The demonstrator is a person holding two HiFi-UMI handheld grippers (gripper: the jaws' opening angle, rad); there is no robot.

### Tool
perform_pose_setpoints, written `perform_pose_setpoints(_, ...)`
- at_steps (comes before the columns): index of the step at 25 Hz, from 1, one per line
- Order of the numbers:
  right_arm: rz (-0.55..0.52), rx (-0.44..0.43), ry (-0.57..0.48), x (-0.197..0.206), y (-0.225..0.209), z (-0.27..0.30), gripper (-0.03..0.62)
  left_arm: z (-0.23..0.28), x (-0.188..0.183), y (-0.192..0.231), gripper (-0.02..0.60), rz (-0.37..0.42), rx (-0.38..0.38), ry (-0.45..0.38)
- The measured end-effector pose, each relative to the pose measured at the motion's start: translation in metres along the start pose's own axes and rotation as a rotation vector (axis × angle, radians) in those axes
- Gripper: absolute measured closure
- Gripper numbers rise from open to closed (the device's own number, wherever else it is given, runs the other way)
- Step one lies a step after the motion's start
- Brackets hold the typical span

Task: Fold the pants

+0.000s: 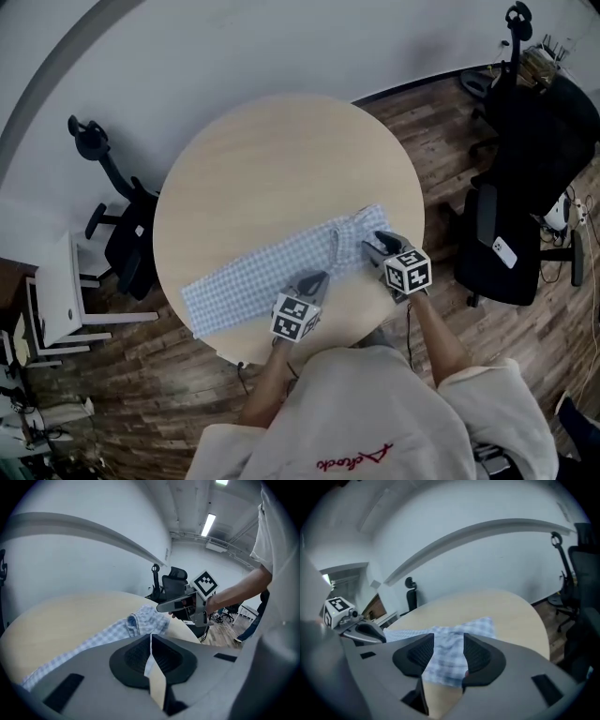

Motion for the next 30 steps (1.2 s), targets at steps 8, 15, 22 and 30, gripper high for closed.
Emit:
perform_pose_setpoints(8, 0.238, 0.2, 0.042, 0.019, -0.088, -0.017, 0.391, 0.027, -0.017, -0.001, 0.543, 0.029, 0.033, 0.012)
perform_pose_setpoints(15, 0.26, 0.241, 0.186, 0.03, -0.097, 0.0, 0.429, 0.036, -0.015, 0.006, 0.543, 0.002, 0.011, 0.019)
perform_pose_setpoints(22, 0.31, 0.186, 0.151, 0.021, -0.097, 0.0, 0.53, 0.04, -0.018, 0.014, 0.543, -0.01, 0.008, 0.012)
perform_pose_setpoints(30, 0.271, 0.23, 0.008, -0.024, -0.123, -0.031, 0.533, 0.053, -0.029, 0.012, 0.543, 0.015, 0.054, -0.002)
Point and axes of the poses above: the fingertips, and each gripper's own axes: z forward along the fingers, y to its left, x out of its underside, the point moved 3 cm from there along -z, backward along the fingers, and after that the axes turned 9 degrees about z, right-handed, at the moved point
